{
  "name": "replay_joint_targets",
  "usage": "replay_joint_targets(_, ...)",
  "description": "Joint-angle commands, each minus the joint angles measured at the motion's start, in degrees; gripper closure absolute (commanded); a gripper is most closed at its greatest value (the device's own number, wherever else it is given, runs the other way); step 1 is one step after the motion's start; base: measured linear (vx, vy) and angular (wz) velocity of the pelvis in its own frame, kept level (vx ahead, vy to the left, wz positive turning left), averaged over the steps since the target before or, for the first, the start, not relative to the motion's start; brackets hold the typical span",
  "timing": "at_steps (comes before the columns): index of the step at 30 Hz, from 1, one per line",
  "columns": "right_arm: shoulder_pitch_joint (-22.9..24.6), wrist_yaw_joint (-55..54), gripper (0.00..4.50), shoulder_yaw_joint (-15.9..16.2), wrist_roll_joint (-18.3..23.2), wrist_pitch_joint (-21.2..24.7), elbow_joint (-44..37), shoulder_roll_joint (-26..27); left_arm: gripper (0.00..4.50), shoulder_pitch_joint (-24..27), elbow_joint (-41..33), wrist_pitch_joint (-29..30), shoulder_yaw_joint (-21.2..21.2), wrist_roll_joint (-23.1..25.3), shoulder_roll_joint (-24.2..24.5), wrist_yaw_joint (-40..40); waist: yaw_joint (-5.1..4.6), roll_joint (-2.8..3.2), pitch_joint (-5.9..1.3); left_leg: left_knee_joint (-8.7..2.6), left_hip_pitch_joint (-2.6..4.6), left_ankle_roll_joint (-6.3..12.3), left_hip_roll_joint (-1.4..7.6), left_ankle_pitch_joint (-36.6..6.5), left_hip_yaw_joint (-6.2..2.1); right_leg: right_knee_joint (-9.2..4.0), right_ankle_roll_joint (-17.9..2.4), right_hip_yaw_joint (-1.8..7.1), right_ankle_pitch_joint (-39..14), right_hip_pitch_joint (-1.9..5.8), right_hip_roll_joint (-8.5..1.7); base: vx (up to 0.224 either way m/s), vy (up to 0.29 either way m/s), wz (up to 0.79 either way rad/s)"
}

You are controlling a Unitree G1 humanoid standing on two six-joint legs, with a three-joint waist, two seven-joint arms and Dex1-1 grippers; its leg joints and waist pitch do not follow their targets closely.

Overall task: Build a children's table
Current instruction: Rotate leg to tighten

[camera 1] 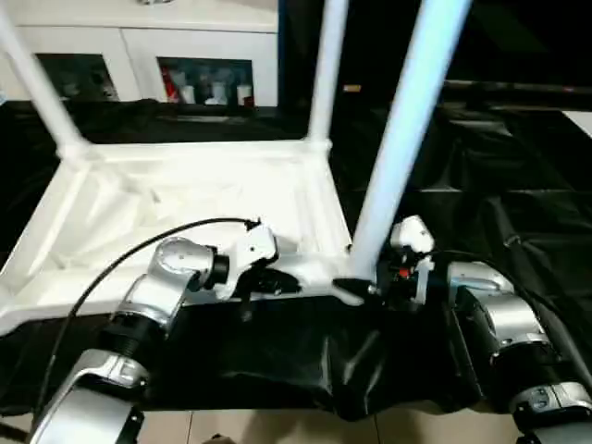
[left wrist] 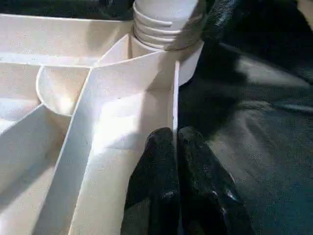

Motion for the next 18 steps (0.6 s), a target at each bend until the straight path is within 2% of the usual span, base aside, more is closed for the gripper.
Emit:
replay_joint_targets(1, 1.0, 2.2, 0.60, 1.4, 0.5, 0.7, -1.5, -0.4, 4.50, 0.1, -0.6, -0.2, 0.6, -2.7, -0.2, -0.7, 0.11, -0.92, -3.12, -3.35, 0.89, 3.95, 2.62, -12.1, -0.54, -3.53, -13.5, 1.79, -10.5, 2.17, -2.82, 0.000, 0.000, 0.00)
replay_joint_targets(6, 0.9, 2.1, 1.02, 2.3, -0.7, 0.2, -1.0, -0.4, 4.50, 0.1, -0.6, -0.1, 0.6, -2.6, 0.4, -1.1, 0.22, -0.96, -3.13, -3.36, 0.86, 3.38, 2.51, -11.6, -0.63, -3.43, -13.1, 1.82, -10.6, 2.25, -2.90, 0.000, 0.000, 0.00)
replay_joint_targets(11, 1.3, 2.5, 1.37, 2.2, 0.0, 1.7, -2.5, -0.2, 4.50, 0.2, -0.5, -0.1, 0.7, -2.9, 0.1, -1.0, 0.28, -0.98, -3.22, -3.22, 0.86, 3.71, 2.46, -10.5, -0.59, -3.26, -13.3, 1.80, -9.2, 2.34, -2.82, 0.000, 0.000, 0.00)
replay_joint_targets(13, 1.9, 2.4, 1.67, 2.3, 0.1, 1.7, -2.8, 0.0, 4.50, 0.2, -0.2, -0.5, 0.7, -2.5, -0.1, -0.2, 0.38, -0.97, -3.26, -3.13, 0.85, 3.94, 2.46, -10.1, -0.55, -3.19, -13.5, 1.80, -8.4, 2.37, -2.84, 0.000, 0.000, 0.00)
replay_joint_targets(17, 2.8, 0.8, 1.90, 2.4, -0.2, 1.8, -2.6, 0.7, 4.50, -0.1, 0.6, -1.1, 0.9, -1.7, -0.8, 2.3, 0.47, -1.00, -3.25, -3.15, 0.90, 3.84, 2.48, -10.6, -0.59, -3.24, -13.3, 1.77, -9.1, 2.34, -2.84, 0.000, 0.000, 0.00)
replay_joint_targets(18, 2.8, -4.1, 1.90, 1.9, -1.8, 1.0, -0.3, 2.2, 4.50, -0.7, 1.5, -1.0, 1.1, -0.4, -1.9, 6.3, 0.44, -0.98, -3.20, -3.18, 0.86, 3.68, 2.48, -10.8, -0.60, -3.30, -13.2, 1.80, -9.6, 2.27, -2.88, 0.000, 0.000, 0.00)
